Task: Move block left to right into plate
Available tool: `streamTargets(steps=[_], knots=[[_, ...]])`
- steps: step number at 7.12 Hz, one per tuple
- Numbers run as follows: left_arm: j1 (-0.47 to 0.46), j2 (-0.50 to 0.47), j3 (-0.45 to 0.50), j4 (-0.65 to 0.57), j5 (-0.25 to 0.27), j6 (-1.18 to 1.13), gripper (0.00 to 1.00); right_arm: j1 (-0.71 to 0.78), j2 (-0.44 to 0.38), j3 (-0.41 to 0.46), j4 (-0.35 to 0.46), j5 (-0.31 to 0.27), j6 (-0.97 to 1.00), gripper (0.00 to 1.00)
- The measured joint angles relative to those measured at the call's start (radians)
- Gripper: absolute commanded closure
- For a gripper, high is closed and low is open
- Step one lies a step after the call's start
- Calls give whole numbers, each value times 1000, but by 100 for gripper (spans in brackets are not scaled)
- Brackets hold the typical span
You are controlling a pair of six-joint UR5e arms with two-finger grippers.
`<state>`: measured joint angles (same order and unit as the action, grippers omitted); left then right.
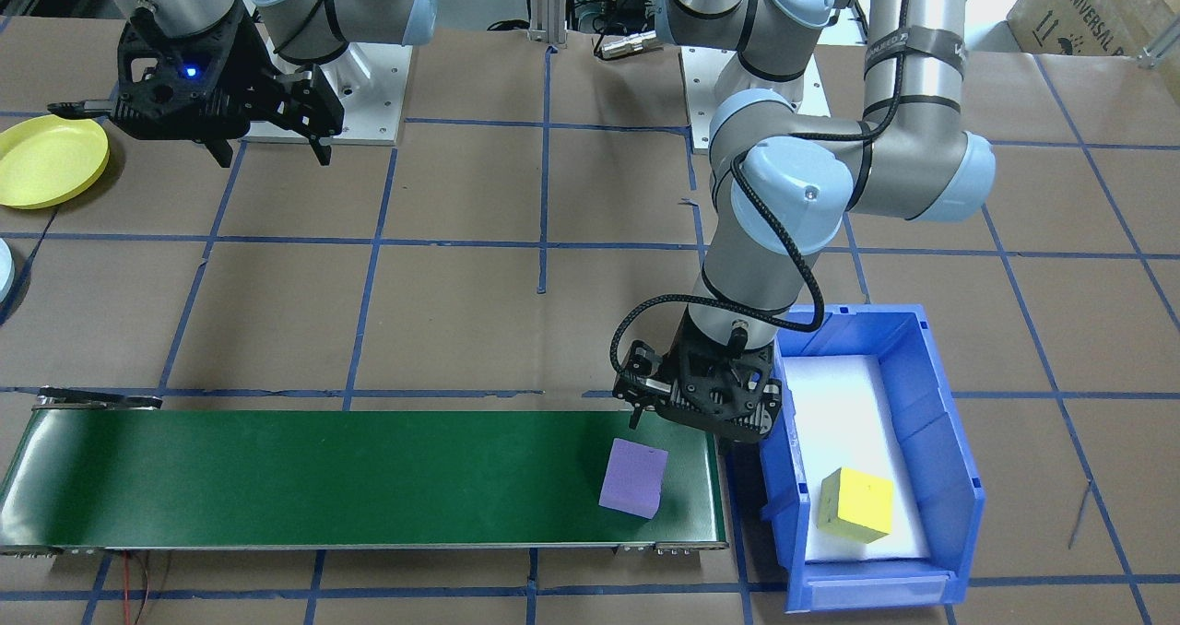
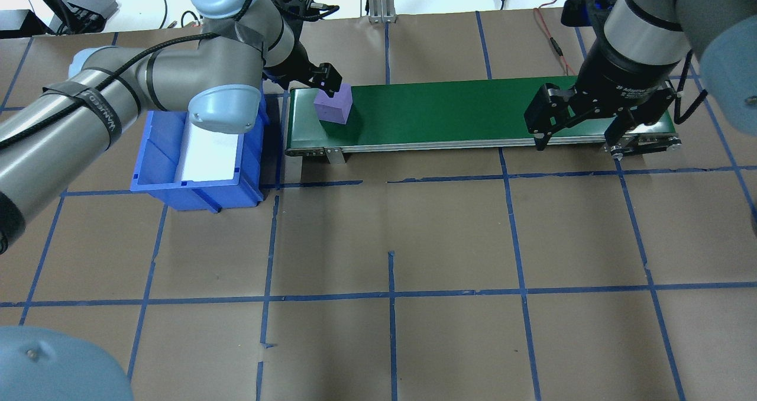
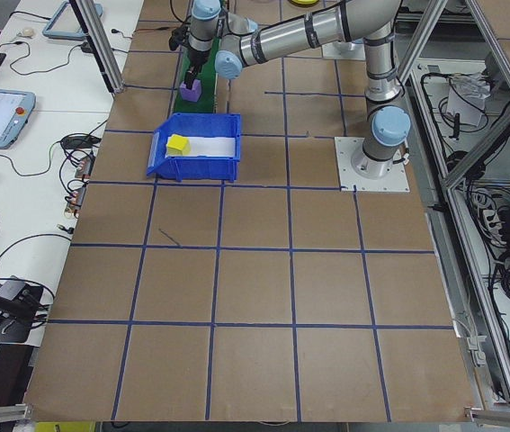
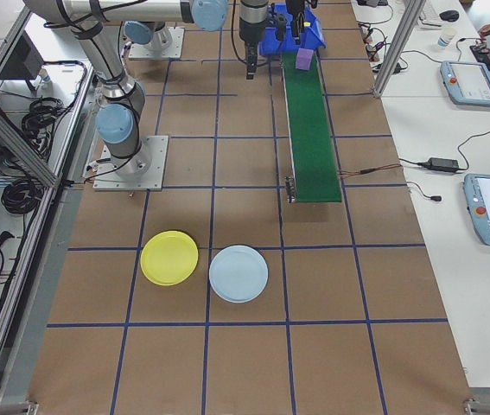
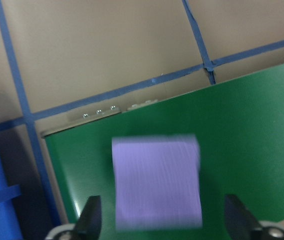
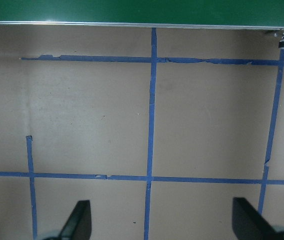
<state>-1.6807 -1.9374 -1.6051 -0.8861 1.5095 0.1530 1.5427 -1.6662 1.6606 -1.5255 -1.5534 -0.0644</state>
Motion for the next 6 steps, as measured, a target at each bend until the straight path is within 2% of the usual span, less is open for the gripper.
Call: streamTargets(steps=[2,3,5,6], knots=[[84,55,0,-83,35,33,0,-5,7,-9,-4,-19,0,0],[161,77,-7,-119,37,96,0,-10,18,-13,-6,-53,-1,0],[272,85,-14,-168,28,217,0,-39,94,-58,-66,-76,-4,0],[288,68,-14,-169,26,244,0,-85,142,-101,-112,-53,-22,0]])
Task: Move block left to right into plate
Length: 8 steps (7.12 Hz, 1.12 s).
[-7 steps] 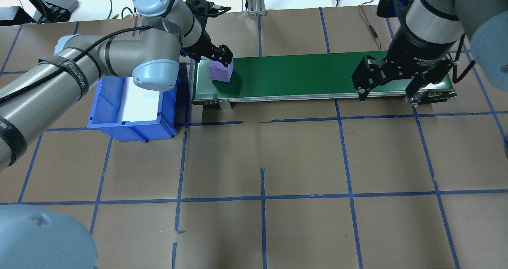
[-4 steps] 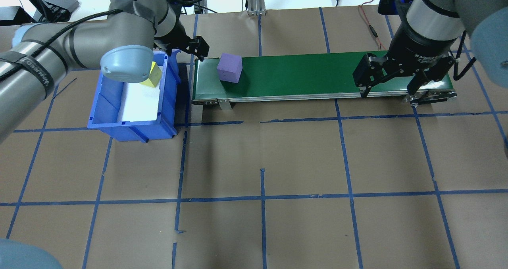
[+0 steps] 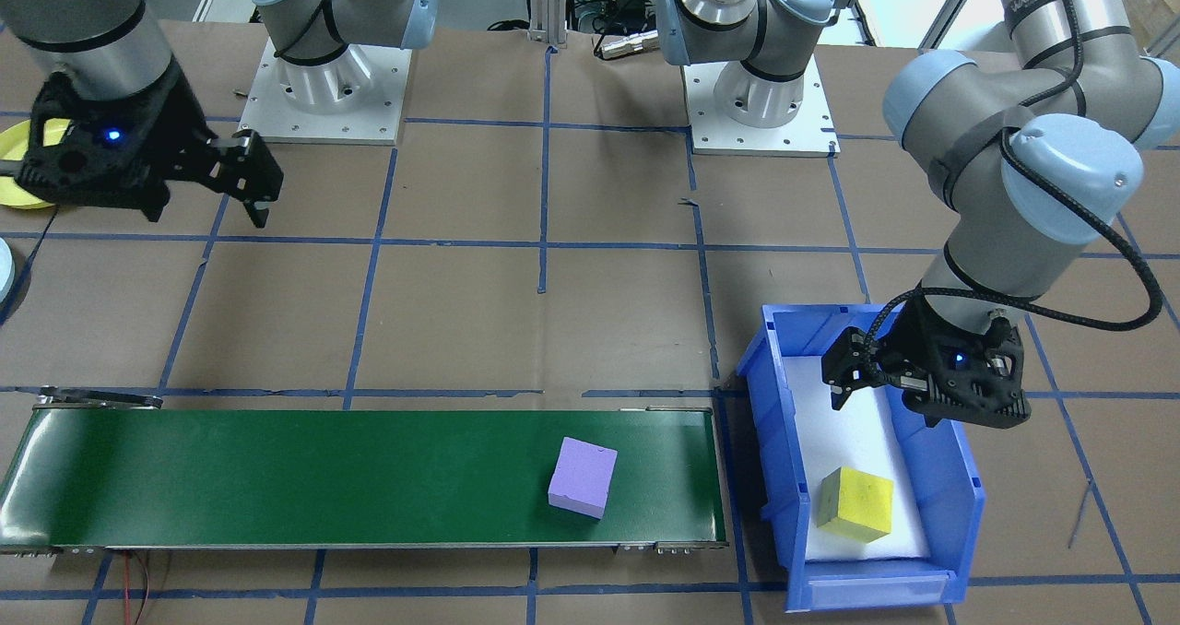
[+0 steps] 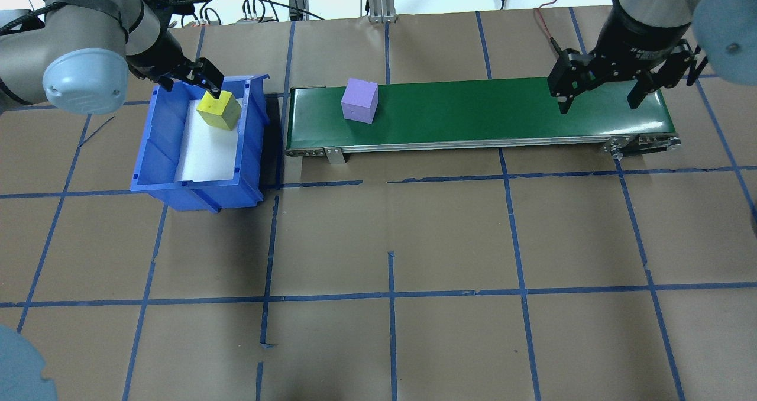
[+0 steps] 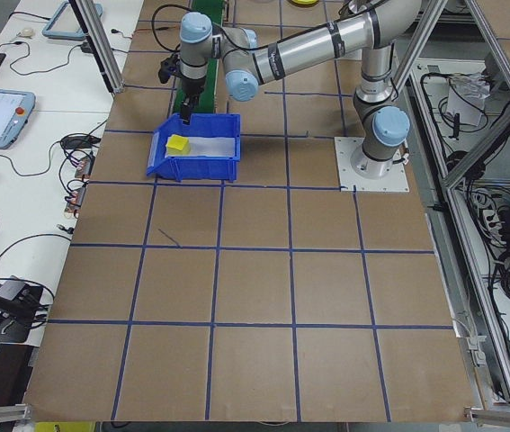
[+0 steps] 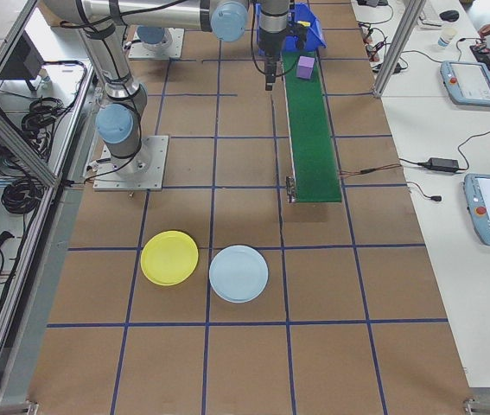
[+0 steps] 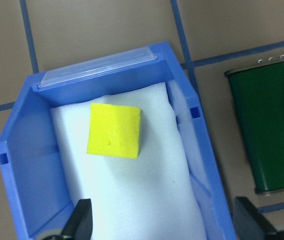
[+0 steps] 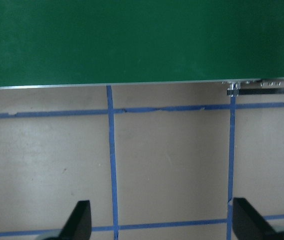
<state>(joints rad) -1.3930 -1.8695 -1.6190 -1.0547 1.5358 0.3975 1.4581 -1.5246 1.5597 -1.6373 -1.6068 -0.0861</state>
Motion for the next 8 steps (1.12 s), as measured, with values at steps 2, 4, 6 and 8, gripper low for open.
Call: streamTargets(steps=[2,4,6,8], knots=[[12,-79,7,52,-1,109,0,-64,62,-53,-47,80,-73,0],[18,-176,34,120,2,175,0,-107,121,-57,-97,158,-98,0],[17,-220,48,143,-1,176,2,-119,179,-32,-178,211,-138,0],[17,-234,51,149,-3,175,31,-142,209,29,-300,266,-161,0]])
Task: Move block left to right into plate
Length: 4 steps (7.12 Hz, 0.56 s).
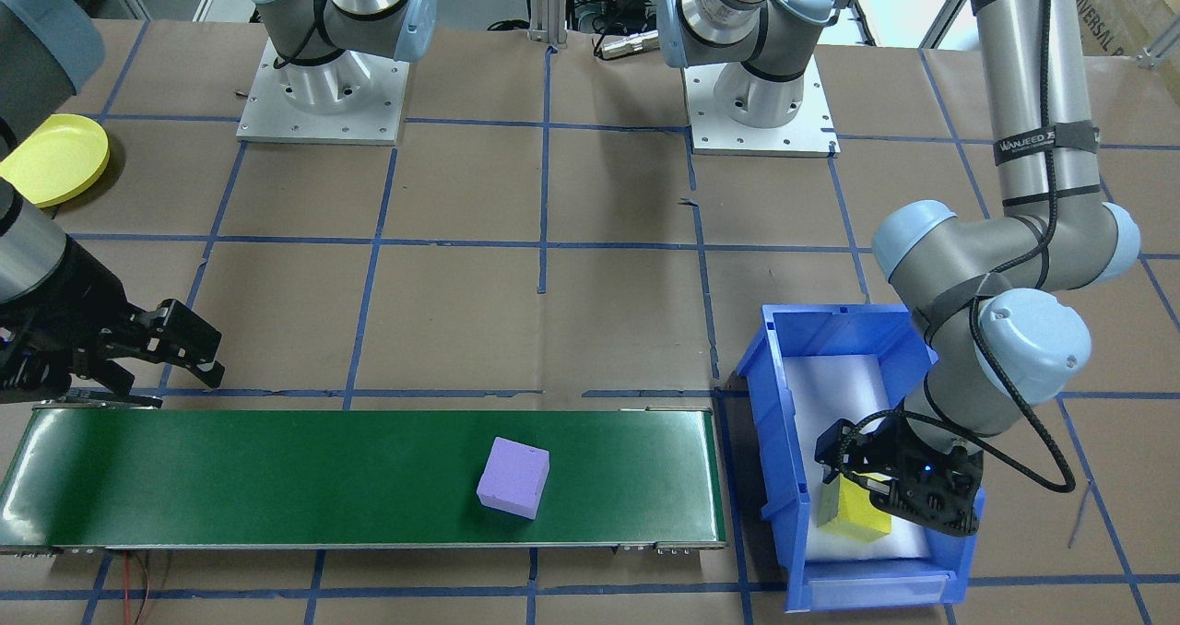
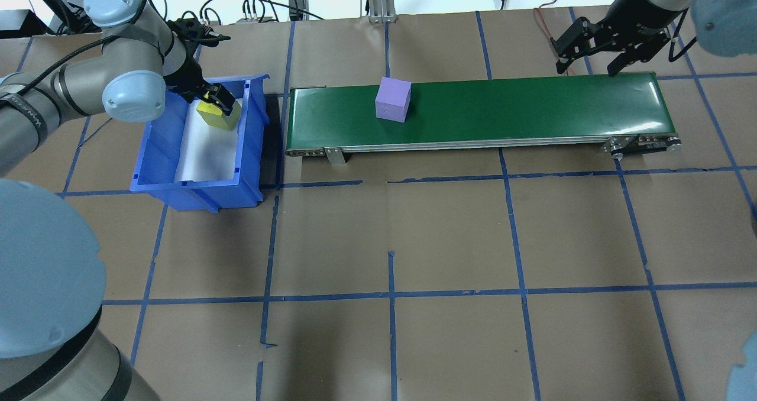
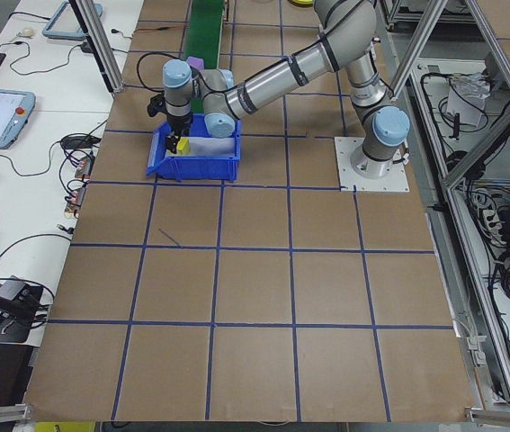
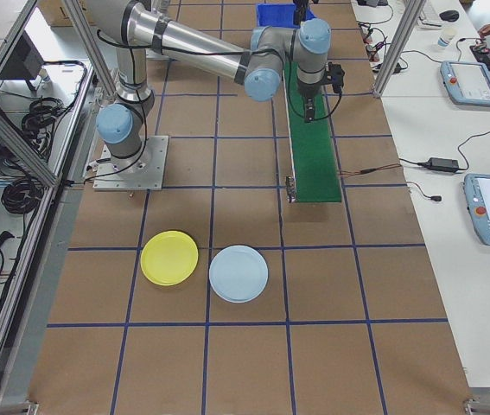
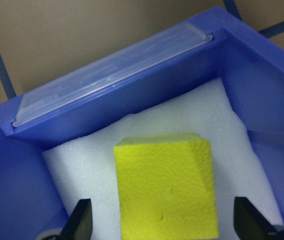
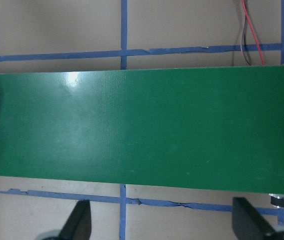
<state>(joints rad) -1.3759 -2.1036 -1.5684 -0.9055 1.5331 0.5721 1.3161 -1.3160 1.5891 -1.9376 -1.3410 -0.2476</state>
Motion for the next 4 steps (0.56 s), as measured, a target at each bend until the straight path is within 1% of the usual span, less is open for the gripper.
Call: streamTargets(steps=[1,2,3,4], knots=[[0,-5,-2,9,0,0,51,-20,5,21,-31,22,-2,0],[0,-13,-9,25,-1,1,54,-36,10,37,-49,50,-2,0],[0,-10,-15,38,-1,2,54,-46,15,55,-69,74,0,0],[-2,16,-18,46,-3,4,54,-55,19,68,-86,96,2,0]])
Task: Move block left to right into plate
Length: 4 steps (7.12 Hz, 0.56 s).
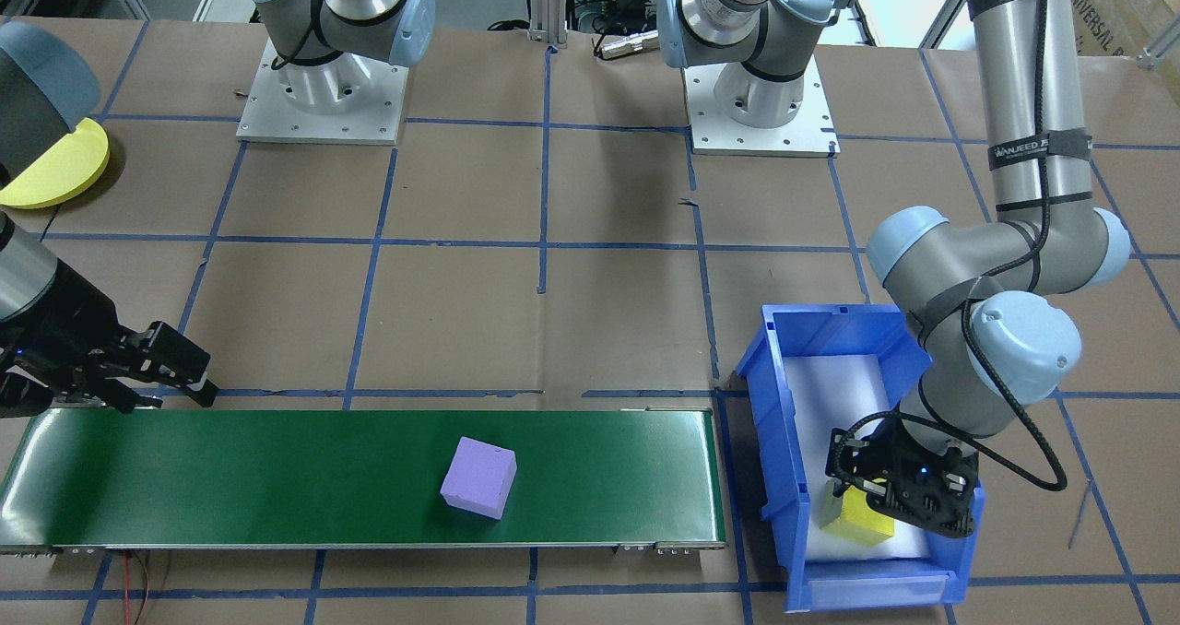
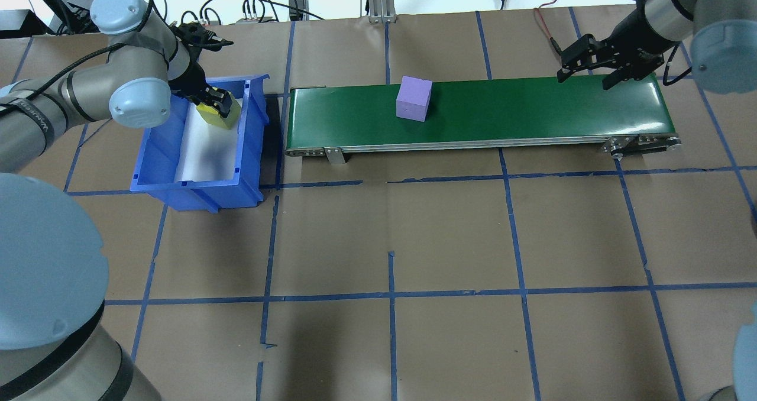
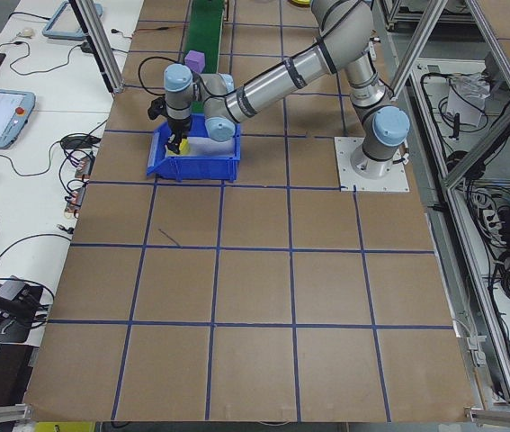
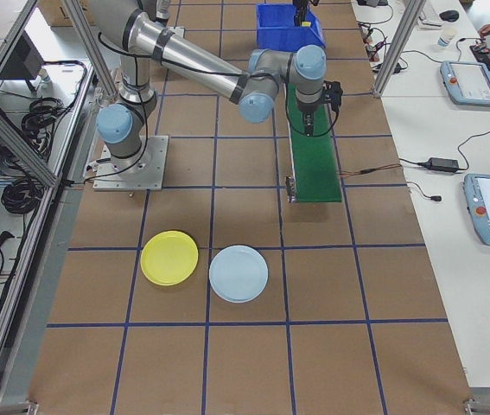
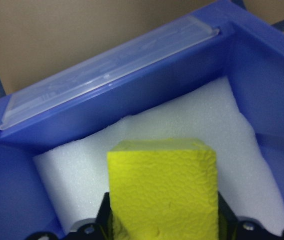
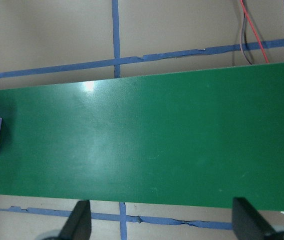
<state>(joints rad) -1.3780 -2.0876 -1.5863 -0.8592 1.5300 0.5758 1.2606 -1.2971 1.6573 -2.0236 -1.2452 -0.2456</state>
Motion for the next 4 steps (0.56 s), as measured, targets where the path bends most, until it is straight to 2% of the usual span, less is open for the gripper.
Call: streamTargets(steps=[1,2,4], knots=[[-5,63,-6,0,-16,1,54,-9,7,5,-8,46,1,0],[-17,149,-17,-10,-55,1,54,-13,13,5,-11,92,-1,0],[-94,261,-28,-34,-100,-46,54,-15,34,2,-17,103,-40,0]])
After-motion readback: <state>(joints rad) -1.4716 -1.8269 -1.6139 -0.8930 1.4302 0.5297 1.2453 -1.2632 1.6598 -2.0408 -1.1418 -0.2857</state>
